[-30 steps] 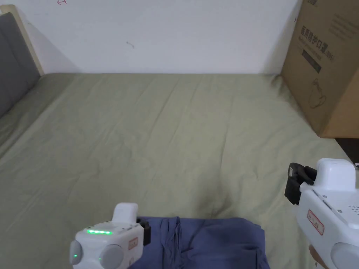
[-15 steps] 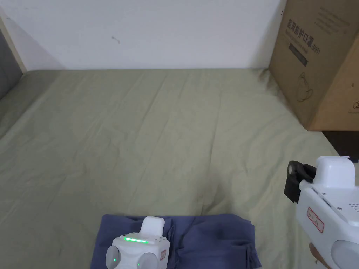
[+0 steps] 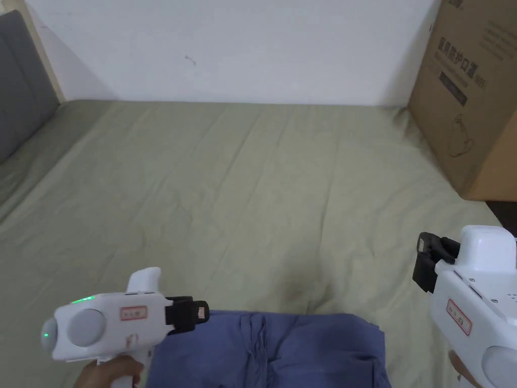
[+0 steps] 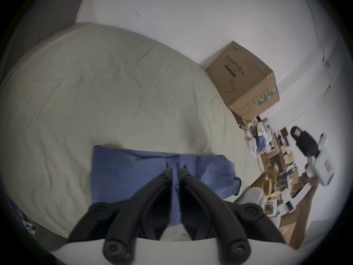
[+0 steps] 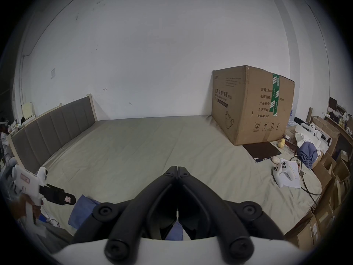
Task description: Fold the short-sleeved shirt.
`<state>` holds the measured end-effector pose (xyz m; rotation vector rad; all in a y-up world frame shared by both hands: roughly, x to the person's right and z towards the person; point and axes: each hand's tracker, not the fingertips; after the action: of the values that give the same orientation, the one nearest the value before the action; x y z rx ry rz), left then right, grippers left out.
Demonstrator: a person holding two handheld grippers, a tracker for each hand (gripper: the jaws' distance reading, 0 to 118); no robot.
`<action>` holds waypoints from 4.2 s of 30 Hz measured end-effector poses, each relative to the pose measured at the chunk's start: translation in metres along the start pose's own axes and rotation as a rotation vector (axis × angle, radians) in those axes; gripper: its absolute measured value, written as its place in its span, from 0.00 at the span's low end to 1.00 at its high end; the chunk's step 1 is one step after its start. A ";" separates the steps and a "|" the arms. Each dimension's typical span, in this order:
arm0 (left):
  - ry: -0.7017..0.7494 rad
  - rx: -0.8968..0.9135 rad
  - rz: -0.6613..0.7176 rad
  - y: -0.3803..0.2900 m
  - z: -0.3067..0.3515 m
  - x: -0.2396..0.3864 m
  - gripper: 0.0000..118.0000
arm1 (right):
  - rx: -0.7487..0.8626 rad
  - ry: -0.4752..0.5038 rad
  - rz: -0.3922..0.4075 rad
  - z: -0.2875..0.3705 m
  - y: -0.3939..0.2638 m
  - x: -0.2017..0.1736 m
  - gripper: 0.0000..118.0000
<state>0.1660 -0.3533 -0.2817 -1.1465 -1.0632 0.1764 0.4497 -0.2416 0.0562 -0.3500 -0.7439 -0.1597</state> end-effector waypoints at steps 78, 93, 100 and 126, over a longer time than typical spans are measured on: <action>0.100 -0.221 -0.351 -0.038 -0.123 0.166 0.86 | -0.034 0.005 -0.007 0.007 -0.009 0.025 0.00; 0.154 0.272 -0.412 -0.046 -0.051 0.127 0.00 | -0.023 0.020 -0.015 0.009 -0.008 0.021 0.00; 0.165 0.142 -0.411 -0.086 -0.099 0.121 0.00 | -0.029 0.020 -0.013 0.009 -0.009 0.024 0.00; 0.144 0.256 -0.479 -0.085 -0.106 0.154 0.00 | -0.014 0.011 -0.015 0.018 -0.002 0.033 0.00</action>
<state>0.2958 -0.3675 -0.1231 -0.6422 -1.1198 -0.1432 0.4621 -0.2372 0.0914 -0.3568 -0.7354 -0.1807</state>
